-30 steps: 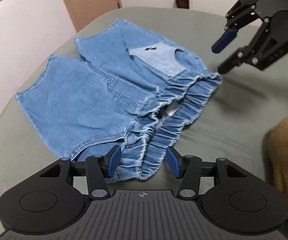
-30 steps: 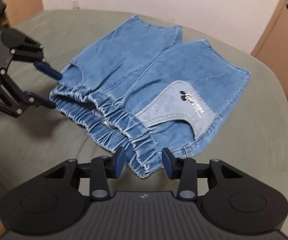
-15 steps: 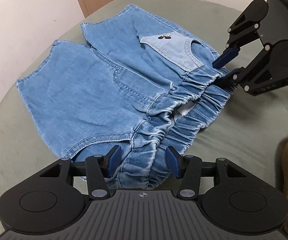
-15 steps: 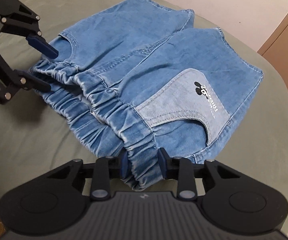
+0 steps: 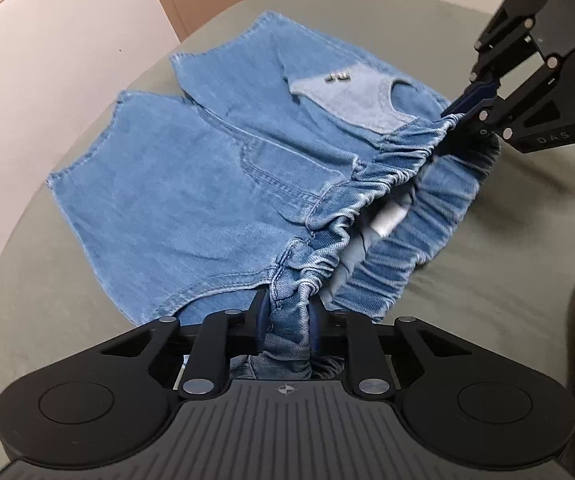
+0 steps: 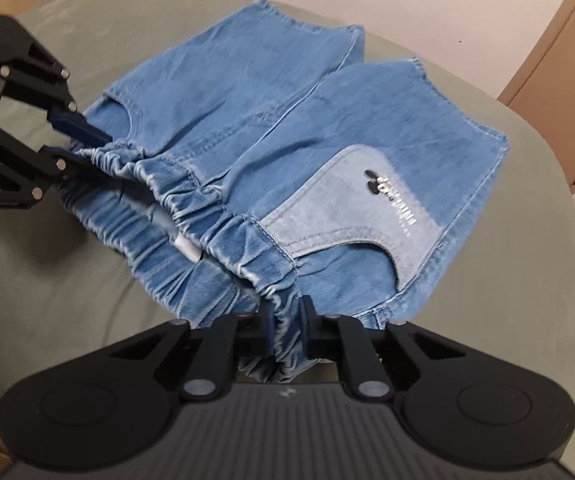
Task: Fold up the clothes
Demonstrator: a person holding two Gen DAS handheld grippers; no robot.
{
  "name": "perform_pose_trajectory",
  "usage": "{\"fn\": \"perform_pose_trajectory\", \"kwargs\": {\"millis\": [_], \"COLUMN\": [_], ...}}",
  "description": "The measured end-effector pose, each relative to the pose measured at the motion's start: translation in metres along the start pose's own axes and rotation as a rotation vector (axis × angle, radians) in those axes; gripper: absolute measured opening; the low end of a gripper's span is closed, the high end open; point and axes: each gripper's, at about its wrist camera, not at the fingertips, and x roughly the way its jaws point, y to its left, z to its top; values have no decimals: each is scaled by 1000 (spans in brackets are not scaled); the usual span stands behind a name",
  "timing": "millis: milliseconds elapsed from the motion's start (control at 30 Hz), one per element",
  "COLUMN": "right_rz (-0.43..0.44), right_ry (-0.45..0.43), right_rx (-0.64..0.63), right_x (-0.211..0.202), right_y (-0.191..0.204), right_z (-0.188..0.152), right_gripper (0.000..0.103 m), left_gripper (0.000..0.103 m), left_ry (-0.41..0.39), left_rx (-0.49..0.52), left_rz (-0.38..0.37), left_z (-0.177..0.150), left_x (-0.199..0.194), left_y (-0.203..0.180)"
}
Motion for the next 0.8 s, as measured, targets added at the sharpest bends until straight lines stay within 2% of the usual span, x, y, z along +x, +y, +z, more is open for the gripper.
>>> {"fn": "perform_pose_trajectory", "kwargs": {"millis": [167, 300, 600, 800], "right_rz": [-40, -57, -20, 10], "right_ry": [-64, -86, 17, 64], "right_rx": [36, 47, 58, 55], "right_x": [-26, -40, -8, 13], "right_y": [-4, -3, 5, 10], "right_z": [-1, -8, -32, -36], "right_gripper": [9, 8, 8, 8], "left_gripper": [18, 18, 17, 17], "left_ry": [-60, -90, -25, 5], "left_rx": [-2, 40, 189, 202], "left_rz": [13, 11, 15, 12], "left_z": [12, 11, -15, -30], "left_x": [-26, -41, -11, 8], "left_y": [2, -5, -44, -51]}}
